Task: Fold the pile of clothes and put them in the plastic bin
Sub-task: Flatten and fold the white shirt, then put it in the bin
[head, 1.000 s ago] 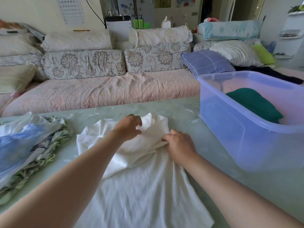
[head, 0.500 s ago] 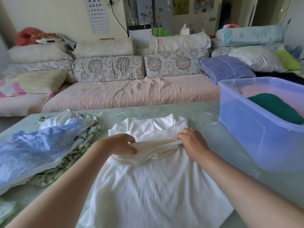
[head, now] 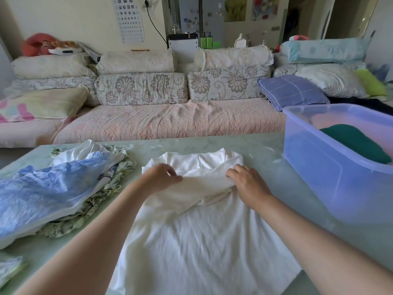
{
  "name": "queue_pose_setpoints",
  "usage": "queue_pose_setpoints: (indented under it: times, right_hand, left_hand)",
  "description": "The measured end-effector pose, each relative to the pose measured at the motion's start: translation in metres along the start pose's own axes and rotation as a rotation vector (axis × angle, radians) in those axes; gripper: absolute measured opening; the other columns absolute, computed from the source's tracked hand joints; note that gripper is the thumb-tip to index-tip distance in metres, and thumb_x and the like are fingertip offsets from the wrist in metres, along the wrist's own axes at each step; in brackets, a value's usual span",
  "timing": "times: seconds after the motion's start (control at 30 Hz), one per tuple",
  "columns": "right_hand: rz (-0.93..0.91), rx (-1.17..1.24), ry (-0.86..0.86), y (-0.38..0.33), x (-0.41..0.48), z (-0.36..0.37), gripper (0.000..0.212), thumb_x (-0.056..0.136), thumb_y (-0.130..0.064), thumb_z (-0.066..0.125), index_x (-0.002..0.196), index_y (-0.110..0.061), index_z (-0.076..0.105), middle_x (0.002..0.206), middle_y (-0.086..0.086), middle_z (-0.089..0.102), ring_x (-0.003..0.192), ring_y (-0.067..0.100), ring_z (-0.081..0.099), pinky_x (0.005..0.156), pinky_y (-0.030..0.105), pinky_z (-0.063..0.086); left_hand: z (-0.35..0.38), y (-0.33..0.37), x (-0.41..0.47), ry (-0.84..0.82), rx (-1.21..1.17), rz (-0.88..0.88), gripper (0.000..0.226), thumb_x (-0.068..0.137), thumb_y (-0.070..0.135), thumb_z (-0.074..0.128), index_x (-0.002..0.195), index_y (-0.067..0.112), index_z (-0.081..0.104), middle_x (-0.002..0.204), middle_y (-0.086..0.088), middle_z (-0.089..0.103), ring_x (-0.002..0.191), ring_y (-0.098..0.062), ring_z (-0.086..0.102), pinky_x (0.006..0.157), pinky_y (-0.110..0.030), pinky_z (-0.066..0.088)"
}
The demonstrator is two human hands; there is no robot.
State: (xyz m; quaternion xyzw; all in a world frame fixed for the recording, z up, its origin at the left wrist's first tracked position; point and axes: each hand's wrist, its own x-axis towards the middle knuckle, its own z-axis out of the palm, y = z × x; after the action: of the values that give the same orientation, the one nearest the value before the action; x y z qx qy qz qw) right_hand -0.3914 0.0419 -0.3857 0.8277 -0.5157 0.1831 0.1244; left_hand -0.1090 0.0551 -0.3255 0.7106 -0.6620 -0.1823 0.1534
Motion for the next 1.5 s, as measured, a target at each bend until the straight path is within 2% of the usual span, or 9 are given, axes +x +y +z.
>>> queue_pose_setpoints:
  times: [0.17,0.33,0.57,0.67,0.77,0.97,1.17,1.3,1.5]
  right_hand:
    - [0.031,-0.1,-0.095,-0.003,0.002,0.0,0.049,0.077,0.0,0.056,0.118,-0.026,0.06,0.107,0.003,0.057,0.099,0.029,0.059,0.08,0.037,0.041]
    - [0.022,-0.134,-0.134,-0.008,0.001,0.001,0.068,0.083,-0.006,0.048,0.147,-0.03,0.041,0.125,-0.001,0.054,0.113,0.025,0.052,0.089,0.037,0.037]
    - [0.081,-0.018,-0.3,-0.012,0.004,-0.005,0.053,0.1,-0.018,0.036,0.152,-0.03,0.035,0.145,-0.004,0.05,0.129,0.024,0.049,0.102,0.038,0.037]
    - [0.183,0.056,-0.327,-0.016,0.005,-0.014,0.042,0.102,-0.027,0.032,0.14,-0.027,0.049,0.141,-0.004,0.056,0.125,0.025,0.054,0.101,0.038,0.04]
    - [0.223,0.067,-0.353,-0.023,0.007,-0.021,0.043,0.103,-0.041,0.027,0.132,-0.028,0.056,0.138,-0.006,0.058,0.128,0.021,0.053,0.104,0.039,0.037]
    - [0.168,-0.019,-0.445,-0.028,0.006,-0.023,0.047,0.104,-0.036,0.028,0.15,-0.046,0.032,0.151,-0.01,0.047,0.134,0.021,0.049,0.105,0.04,0.037]
    - [0.256,0.008,-0.528,-0.034,0.019,-0.04,0.052,0.091,-0.027,0.04,0.138,-0.044,0.054,0.15,-0.008,0.048,0.138,0.019,0.043,0.113,0.041,0.03]
    - [0.332,0.054,-0.417,-0.033,0.037,-0.033,0.031,0.095,-0.024,0.036,0.093,-0.026,0.066,0.119,0.0,0.063,0.114,0.026,0.058,0.09,0.035,0.042]
    - [0.176,0.105,-0.377,-0.023,0.057,-0.01,0.06,0.093,-0.001,0.036,0.148,-0.026,0.042,0.15,-0.001,0.042,0.131,0.026,0.049,0.099,0.038,0.045]
  left_hand:
    - [0.006,-0.015,-0.003,0.322,0.316,0.23,0.027,0.081,0.018,0.071,0.103,0.028,0.057,0.101,0.003,0.055,0.091,-0.017,0.054,0.076,-0.031,0.046]
    - [0.03,-0.024,-0.026,0.032,0.295,0.506,0.031,0.074,0.044,0.07,0.099,0.033,0.055,0.104,0.012,0.05,0.096,-0.01,0.047,0.082,-0.029,0.043]
    - [0.025,-0.056,-0.035,0.182,0.416,0.455,0.054,0.072,0.029,0.064,0.121,0.029,0.042,0.127,0.004,0.031,0.105,-0.018,0.045,0.066,-0.027,0.04]
    - [0.016,-0.071,-0.041,0.282,0.365,0.533,0.033,0.078,0.033,0.064,0.107,0.024,0.053,0.125,-0.001,0.04,0.098,-0.023,0.053,0.063,-0.033,0.047]
    - [0.013,-0.08,-0.039,0.344,0.373,0.582,0.038,0.07,-0.005,0.068,0.095,0.021,0.056,0.121,-0.002,0.048,0.084,-0.022,0.06,0.047,-0.031,0.047]
    - [-0.004,-0.08,-0.039,0.464,0.243,0.568,0.044,0.068,-0.015,0.05,0.094,0.018,0.064,0.102,0.002,0.054,0.082,-0.017,0.052,0.049,-0.026,0.041]
    - [-0.029,-0.051,-0.059,-0.561,0.312,0.014,0.026,0.08,0.031,0.058,0.092,0.016,0.074,0.074,0.008,0.062,0.065,-0.009,0.054,0.057,-0.019,0.04]
    - [-0.02,-0.047,-0.046,-0.292,0.224,0.058,0.039,0.092,0.043,0.053,0.067,0.019,0.073,0.072,0.002,0.068,0.058,-0.013,0.056,0.061,-0.027,0.046]
    - [0.002,-0.05,-0.022,-0.188,0.34,0.099,0.031,0.09,0.044,0.062,0.114,0.025,0.058,0.115,0.003,0.06,0.102,-0.019,0.057,0.086,-0.033,0.048]
